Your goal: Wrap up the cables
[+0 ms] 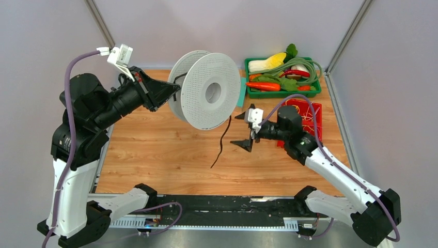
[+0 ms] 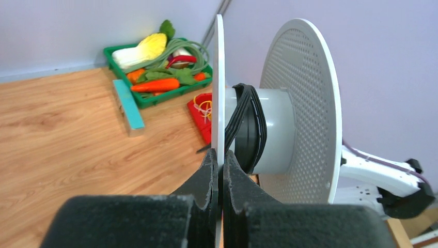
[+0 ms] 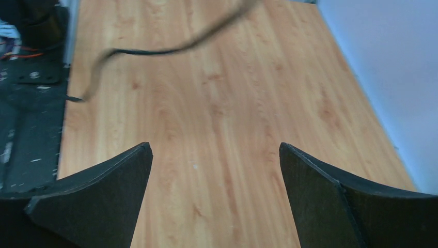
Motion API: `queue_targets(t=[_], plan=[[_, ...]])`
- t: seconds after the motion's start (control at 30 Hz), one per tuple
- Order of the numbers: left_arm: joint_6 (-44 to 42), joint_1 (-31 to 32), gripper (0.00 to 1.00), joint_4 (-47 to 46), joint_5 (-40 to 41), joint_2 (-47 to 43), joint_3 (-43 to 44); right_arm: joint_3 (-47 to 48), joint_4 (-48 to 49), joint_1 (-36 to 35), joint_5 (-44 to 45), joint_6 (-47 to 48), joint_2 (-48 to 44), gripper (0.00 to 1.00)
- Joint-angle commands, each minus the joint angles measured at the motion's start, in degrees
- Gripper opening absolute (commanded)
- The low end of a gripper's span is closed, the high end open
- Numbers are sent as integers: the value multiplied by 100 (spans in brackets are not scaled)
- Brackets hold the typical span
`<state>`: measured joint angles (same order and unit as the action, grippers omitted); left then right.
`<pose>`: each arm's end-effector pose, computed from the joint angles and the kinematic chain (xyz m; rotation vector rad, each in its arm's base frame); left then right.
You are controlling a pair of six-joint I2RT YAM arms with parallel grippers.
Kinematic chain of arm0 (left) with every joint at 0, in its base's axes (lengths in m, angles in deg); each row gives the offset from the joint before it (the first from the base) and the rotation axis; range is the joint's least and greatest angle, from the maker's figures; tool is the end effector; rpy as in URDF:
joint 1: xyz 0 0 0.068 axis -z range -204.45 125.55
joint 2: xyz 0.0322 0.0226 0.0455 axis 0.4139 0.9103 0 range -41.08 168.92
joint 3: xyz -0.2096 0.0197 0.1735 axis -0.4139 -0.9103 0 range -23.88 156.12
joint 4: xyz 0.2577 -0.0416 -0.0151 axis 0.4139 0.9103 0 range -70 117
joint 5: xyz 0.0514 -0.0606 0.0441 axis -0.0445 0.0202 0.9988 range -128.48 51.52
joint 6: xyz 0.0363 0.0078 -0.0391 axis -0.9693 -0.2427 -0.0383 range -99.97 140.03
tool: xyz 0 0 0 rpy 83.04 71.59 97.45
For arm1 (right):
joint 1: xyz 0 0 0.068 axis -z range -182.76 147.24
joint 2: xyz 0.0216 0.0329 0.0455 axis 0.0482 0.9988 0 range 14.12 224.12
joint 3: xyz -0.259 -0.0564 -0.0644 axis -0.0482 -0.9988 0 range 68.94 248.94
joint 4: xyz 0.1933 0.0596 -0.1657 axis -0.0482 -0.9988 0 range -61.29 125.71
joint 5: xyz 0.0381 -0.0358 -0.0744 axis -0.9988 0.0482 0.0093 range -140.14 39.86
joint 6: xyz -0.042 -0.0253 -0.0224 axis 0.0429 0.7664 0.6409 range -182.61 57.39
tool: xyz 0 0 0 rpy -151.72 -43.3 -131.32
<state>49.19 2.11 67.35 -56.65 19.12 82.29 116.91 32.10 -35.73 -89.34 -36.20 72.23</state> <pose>0.1056 -0.0652 0.5579 0.2225 1.6731 -0.9966 0.1815 0.1445 0.3293 -1.2863 1.2727 0.6978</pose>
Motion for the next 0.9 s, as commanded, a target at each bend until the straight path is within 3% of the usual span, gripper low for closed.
queue_targets(t=[0.0, 0.33, 0.47, 0.6, 0.73, 0.87], plan=[[475, -20, 0, -1201, -573, -237, -61, -348, 492, -569, -273, 57, -71, 100], [722, -11, 0, -1439, -407, -237, -70, -218, 1583, -1097, 465, -1356, 499, 97], [704, -11, 0, -1335, 49, -290, -193, -94, 1338, -1097, 914, -1658, 580, 95], [608, -11, 0, -1097, 560, -308, -210, -401, 856, -1141, 1212, -597, 9, 91], [590, -20, 0, -991, 771, -308, -298, -507, -216, -1141, 1319, 1116, -553, 90], [642, -20, 0, -711, 982, -185, -334, -692, -587, -1220, 1414, 3006, -941, 89]])
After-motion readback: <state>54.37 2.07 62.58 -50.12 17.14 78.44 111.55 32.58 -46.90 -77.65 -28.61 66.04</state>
